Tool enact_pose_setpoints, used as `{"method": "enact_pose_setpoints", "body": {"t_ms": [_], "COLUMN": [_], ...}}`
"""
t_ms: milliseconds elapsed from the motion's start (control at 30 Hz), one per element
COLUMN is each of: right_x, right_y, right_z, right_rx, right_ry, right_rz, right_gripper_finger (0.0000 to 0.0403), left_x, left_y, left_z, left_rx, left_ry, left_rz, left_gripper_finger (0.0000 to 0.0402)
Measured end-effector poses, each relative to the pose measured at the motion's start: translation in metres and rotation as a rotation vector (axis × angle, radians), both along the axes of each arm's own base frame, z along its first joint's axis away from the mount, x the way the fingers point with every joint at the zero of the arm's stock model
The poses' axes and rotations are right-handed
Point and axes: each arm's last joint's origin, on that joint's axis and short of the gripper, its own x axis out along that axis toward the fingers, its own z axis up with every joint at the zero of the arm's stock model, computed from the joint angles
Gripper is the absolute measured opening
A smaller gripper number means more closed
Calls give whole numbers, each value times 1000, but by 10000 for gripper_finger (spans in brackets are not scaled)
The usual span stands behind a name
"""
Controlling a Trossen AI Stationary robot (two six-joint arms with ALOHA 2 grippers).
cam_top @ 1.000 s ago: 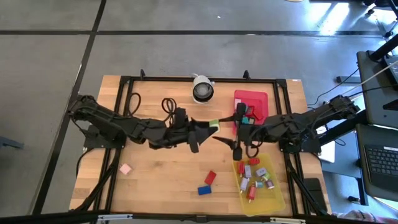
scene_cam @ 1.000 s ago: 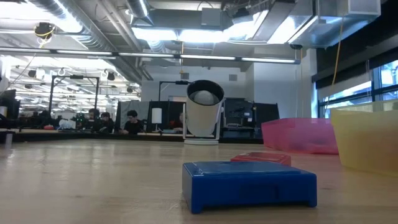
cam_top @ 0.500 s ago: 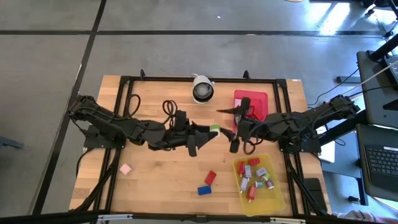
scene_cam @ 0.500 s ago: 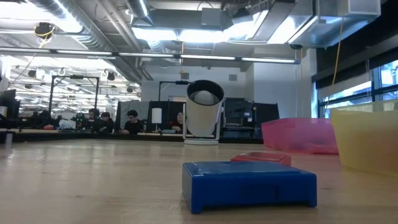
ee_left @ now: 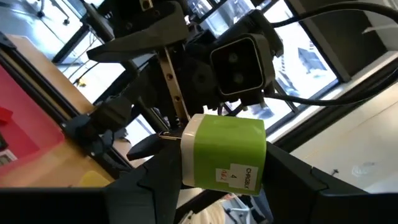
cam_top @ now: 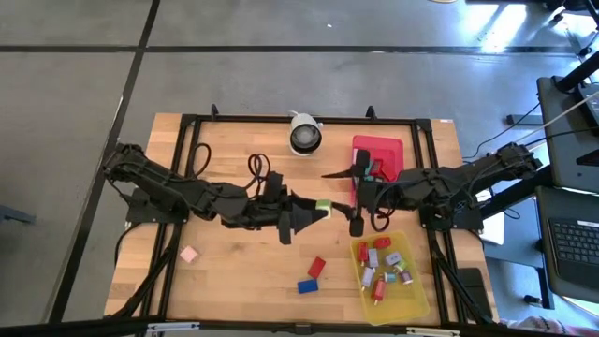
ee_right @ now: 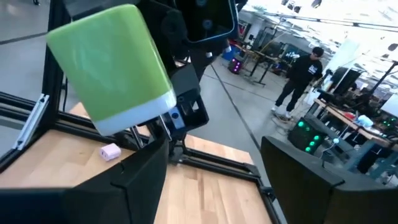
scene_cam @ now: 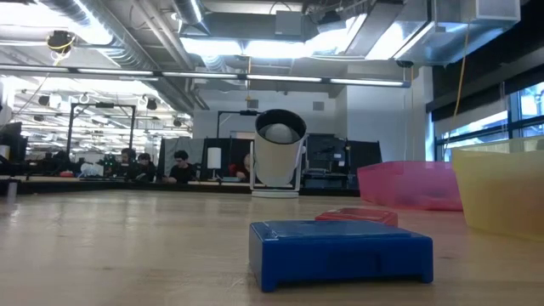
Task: Pick & Place Office items
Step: Put the green charger adapter into the yellow bin
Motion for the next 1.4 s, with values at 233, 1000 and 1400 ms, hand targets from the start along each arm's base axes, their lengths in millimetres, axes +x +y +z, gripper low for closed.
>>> {"method": "enact_pose_setpoints", "body": {"t_ms": [233, 1000, 1400], "right_x": [0, 0, 0], "right_y": [1, 7, 9], "right_z": [-5, 3, 6], "right_rx": [1, 95, 104], "right_ry": [48, -30, -53], "right_rz": [11, 172, 229], "right_gripper_finger": [262, 262, 241], "left_x": [0, 1, 3], "left_y": [0, -1, 0], "left_z": [7, -4, -6], "left_rx": [-30, 14, -32], "left_ry": [-72, 31, 33], "left_rz": [-11, -26, -21], "left_gripper_finger": [185, 185, 185]}}
